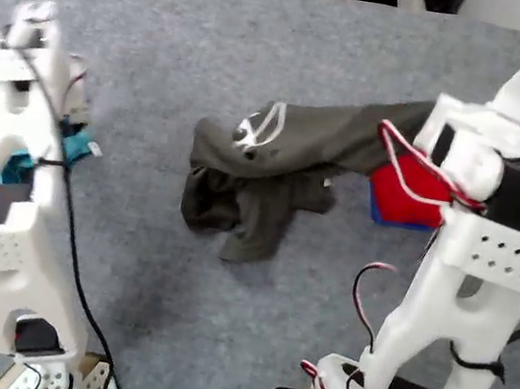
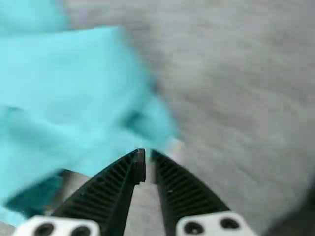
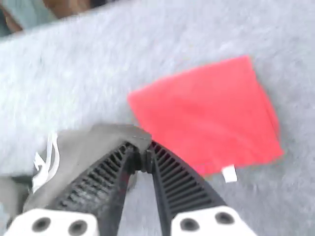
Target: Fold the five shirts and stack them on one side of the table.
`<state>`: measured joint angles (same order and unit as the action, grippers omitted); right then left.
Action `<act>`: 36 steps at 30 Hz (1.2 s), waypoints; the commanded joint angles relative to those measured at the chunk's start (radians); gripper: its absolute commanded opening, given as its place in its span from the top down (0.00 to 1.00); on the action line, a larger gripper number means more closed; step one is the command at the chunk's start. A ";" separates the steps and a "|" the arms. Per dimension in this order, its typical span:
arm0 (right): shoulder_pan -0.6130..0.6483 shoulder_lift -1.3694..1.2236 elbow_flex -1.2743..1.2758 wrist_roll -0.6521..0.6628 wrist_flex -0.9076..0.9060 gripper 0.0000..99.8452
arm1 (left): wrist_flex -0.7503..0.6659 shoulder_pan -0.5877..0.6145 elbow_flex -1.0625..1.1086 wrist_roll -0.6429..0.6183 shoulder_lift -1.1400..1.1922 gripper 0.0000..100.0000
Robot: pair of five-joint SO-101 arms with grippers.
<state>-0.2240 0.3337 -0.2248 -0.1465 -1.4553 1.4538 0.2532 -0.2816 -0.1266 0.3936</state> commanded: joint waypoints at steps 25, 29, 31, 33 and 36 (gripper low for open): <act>-0.025 -0.236 0.245 -0.091 0.818 0.99 | -0.477 -0.605 0.257 0.100 -0.080 0.86; -0.025 -0.236 0.245 -0.091 0.905 0.99 | -0.476 -0.634 0.259 0.100 -0.074 0.86; -0.025 -0.236 0.239 -0.091 0.927 0.99 | -0.476 -0.634 0.259 0.100 -0.074 0.86; -0.025 -0.232 0.239 -0.092 0.951 0.99 | -0.474 -0.634 0.259 0.100 -0.074 0.86; -0.025 -0.226 0.239 -0.097 0.959 0.99 | -0.474 -0.633 0.259 0.100 -0.074 0.87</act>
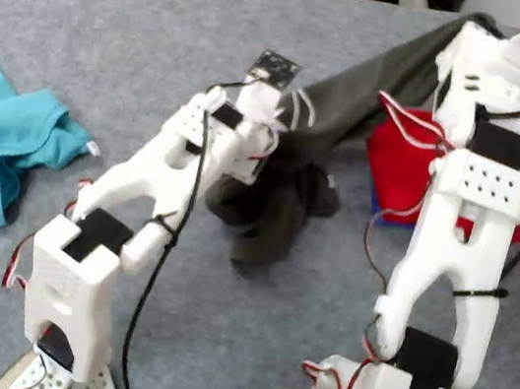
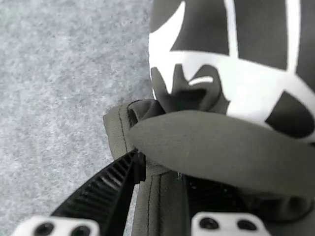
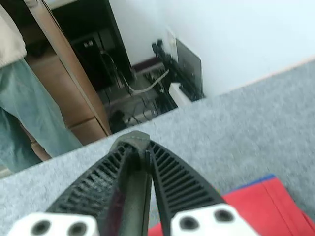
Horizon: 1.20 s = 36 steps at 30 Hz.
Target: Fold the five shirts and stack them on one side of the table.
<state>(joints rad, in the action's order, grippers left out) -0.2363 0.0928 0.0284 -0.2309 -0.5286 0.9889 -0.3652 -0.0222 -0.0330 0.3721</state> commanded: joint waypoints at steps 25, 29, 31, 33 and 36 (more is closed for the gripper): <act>-0.015 0.005 -0.028 -0.006 0.026 0.99 | 0.281 0.159 -0.150 0.397 -0.046 0.95; 0.002 0.005 -0.027 -0.005 0.026 0.99 | 0.264 0.183 -0.125 0.583 -0.087 0.94; 0.012 0.005 -0.027 -0.005 0.025 0.99 | 0.193 0.206 -0.102 0.595 -0.098 0.89; 0.012 0.005 -0.027 -0.005 0.025 0.99 | 0.117 0.228 -0.064 0.608 -0.100 0.84; 0.012 0.005 -0.027 -0.005 0.025 0.99 | 0.054 0.216 0.001 0.618 -0.100 0.83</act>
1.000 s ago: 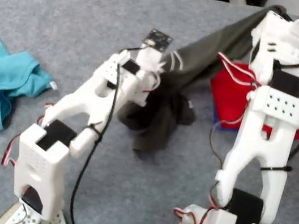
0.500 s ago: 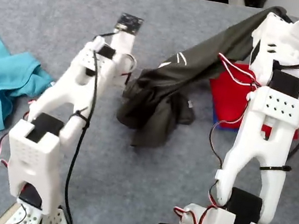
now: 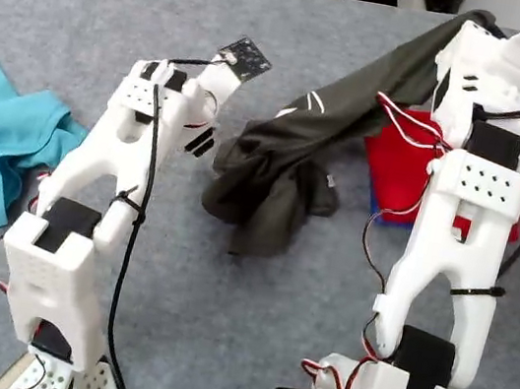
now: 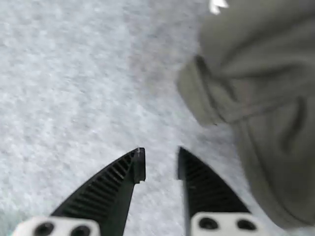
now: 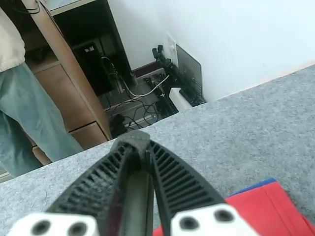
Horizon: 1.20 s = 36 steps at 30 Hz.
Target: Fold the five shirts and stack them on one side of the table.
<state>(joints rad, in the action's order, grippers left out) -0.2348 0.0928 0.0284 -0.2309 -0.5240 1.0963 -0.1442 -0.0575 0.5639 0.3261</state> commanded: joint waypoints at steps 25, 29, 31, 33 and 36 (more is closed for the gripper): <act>0.015 0.005 -0.027 -0.005 0.020 0.99 | -0.459 -0.140 0.291 0.006 -0.051 0.86; 0.015 0.005 -0.027 -0.005 0.020 0.99 | -0.460 -0.142 0.289 -0.005 -0.051 0.97; 0.015 0.005 -0.027 -0.005 0.020 0.99 | -0.460 -0.139 0.285 -0.021 -0.051 0.97; 0.015 0.005 -0.027 -0.005 0.020 0.99 | -0.460 -0.136 0.283 -0.025 -0.052 0.97; 0.015 0.005 -0.027 -0.005 0.020 0.99 | -0.460 -0.110 0.278 -0.054 -0.061 0.97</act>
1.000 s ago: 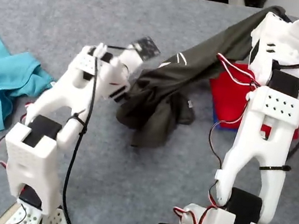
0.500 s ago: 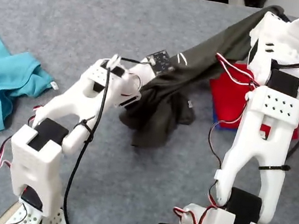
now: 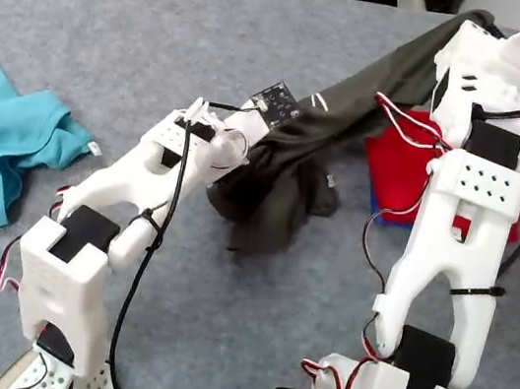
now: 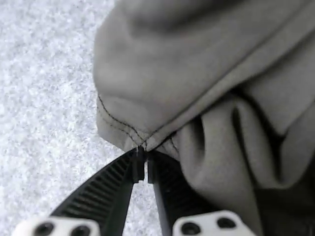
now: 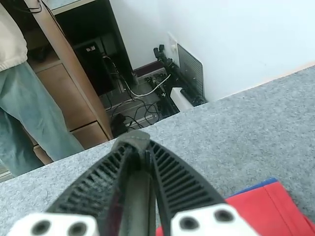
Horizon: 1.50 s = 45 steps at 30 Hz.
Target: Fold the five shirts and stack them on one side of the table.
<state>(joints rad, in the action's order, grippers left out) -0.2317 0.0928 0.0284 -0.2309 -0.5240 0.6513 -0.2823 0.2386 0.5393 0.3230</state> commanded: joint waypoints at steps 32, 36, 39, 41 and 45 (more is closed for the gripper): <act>0.233 0.016 -0.374 -0.150 -0.249 0.99 | 0.848 0.424 -1.061 -0.203 -0.345 0.97; 0.264 0.015 -0.607 -0.226 -0.308 0.99 | 0.961 0.463 -1.233 -0.203 -0.459 0.97; 0.288 0.015 -0.762 -0.232 -0.344 0.99 | 1.017 0.496 -1.340 -0.203 -0.537 0.97; 0.298 0.015 -0.865 -0.232 -0.370 0.99 | 1.048 0.521 -1.400 -0.203 -0.589 0.97; 0.318 0.015 -1.086 -0.226 -0.460 0.99 | 1.071 0.599 -1.463 -0.203 -0.694 0.97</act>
<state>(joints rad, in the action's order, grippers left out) 0.0690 0.0944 -0.8723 -0.4534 -0.9352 1.7116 0.2639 -1.1623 0.3460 -0.2923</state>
